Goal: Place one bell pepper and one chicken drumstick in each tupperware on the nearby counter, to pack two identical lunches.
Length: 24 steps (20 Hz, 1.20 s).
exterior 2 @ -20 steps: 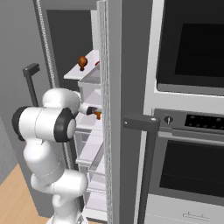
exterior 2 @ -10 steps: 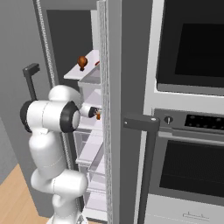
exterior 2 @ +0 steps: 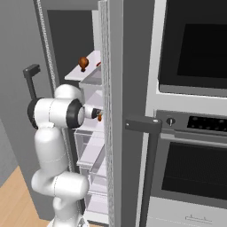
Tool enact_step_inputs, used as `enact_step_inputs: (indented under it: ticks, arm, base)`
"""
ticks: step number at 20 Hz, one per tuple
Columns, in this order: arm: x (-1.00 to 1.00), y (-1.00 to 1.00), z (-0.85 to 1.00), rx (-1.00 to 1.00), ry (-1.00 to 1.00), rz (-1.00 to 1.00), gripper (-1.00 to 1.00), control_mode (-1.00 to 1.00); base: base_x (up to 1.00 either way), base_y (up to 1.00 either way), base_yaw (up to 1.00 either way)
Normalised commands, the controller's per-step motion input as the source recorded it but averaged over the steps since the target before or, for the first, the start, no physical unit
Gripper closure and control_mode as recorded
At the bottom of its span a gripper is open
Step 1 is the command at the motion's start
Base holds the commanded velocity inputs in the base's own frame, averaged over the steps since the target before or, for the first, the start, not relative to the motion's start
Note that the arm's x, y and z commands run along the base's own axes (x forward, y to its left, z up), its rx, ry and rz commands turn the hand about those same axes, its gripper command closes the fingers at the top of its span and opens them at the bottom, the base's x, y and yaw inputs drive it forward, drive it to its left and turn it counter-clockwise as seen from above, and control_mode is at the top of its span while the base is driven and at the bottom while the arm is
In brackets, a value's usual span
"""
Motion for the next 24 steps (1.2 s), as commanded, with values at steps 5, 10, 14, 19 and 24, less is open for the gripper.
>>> enact_step_inputs:
  ticks: [5, 10, 14, 19, 24]
  arm:
    - [0.08, 0.00, -0.17, 0.00, 0.00, 0.00, 1.00, -1.00]
    - [0.00, 0.00, 0.00, 0.00, 0.00, 0.00, 1.00, -1.00]
    - [-0.48, 0.00, 0.07, 0.00, -0.03, 0.00, 1.00, -1.00]
    - [-0.99, 0.00, 0.81, 0.04, -0.07, 0.00, 1.00, -1.00]
    - [-1.00, 0.00, 1.00, 0.10, -0.01, -0.01, 1.00, -1.00]
  base:
    - [0.00, 0.00, 0.00]
    - [0.00, 0.00, 0.00]
    - [0.00, 0.00, 0.00]
    - [0.00, 0.00, 0.00]
    - [0.00, 0.00, 0.00]
